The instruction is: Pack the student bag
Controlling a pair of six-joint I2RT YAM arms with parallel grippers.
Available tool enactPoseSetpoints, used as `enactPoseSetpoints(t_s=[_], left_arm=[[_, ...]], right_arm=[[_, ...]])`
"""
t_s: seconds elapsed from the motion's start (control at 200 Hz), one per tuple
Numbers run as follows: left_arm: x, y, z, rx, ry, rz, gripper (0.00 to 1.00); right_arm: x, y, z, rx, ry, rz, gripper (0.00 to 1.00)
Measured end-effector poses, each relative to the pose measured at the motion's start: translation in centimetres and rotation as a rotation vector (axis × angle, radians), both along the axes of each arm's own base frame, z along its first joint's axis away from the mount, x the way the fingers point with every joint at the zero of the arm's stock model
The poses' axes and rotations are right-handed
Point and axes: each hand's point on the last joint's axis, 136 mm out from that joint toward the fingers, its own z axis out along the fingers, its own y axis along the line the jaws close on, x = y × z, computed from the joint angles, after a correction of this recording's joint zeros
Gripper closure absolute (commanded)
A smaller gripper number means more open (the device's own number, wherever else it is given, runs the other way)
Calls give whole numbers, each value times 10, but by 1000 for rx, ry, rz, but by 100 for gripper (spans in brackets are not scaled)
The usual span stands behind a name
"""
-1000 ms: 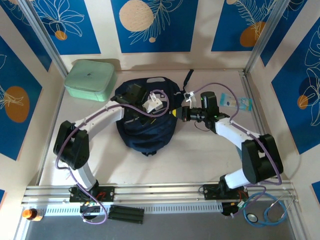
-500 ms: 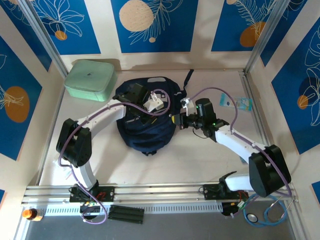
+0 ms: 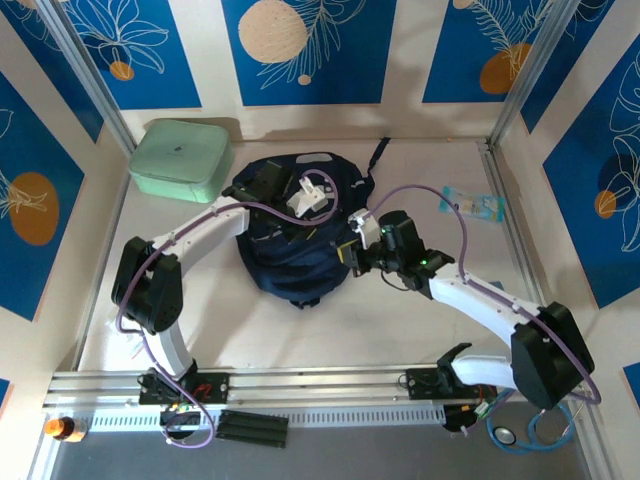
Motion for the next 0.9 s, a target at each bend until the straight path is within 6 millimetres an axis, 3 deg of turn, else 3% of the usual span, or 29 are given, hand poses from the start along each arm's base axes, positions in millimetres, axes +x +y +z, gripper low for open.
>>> enactPoseSetpoints(t_s=[0.3,0.375,0.51,0.76,0.9], left_arm=[[13,-12,1,-74,25,52,100],[17,-15,3,-88,21,65,100],[26,-20,15,-124,-16,72,100],[33,-24,21,-153,-50,77,100],[33,-25,18,-162,-46,79,100]], right_arm=[[-3,37,-17,25,45,56,100],[0,37,-18,41,66,33,83],[9,21,-8,104,108,-57,58],[43,-40,34,347,278,-349,45],[56,-35,46,457,439,-414,45]])
